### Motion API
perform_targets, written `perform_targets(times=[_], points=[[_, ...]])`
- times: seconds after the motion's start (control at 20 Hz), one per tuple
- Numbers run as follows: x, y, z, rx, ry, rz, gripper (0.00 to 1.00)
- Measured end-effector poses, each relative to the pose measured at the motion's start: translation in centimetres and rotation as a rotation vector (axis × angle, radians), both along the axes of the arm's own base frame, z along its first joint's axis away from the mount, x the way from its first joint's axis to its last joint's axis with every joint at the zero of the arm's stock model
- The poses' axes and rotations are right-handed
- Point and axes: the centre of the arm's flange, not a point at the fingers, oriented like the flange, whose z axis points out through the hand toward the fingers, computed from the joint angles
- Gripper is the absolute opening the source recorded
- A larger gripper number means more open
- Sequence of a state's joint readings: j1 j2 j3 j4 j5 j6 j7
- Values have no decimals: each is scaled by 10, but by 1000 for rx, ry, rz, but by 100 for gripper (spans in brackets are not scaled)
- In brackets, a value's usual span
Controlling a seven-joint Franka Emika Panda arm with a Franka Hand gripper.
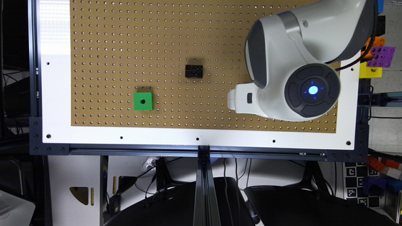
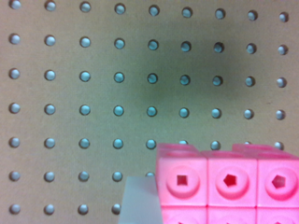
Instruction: Pick up pink block.
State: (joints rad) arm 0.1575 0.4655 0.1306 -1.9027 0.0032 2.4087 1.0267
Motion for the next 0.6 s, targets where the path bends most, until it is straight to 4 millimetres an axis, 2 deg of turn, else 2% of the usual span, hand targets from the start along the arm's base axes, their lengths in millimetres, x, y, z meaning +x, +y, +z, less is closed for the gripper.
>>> perform_targets(times=[0.3,0.6], points=[[-2,-1,30,-6,-2,2,0],[-3,-1,31,-6,-2,2,0]])
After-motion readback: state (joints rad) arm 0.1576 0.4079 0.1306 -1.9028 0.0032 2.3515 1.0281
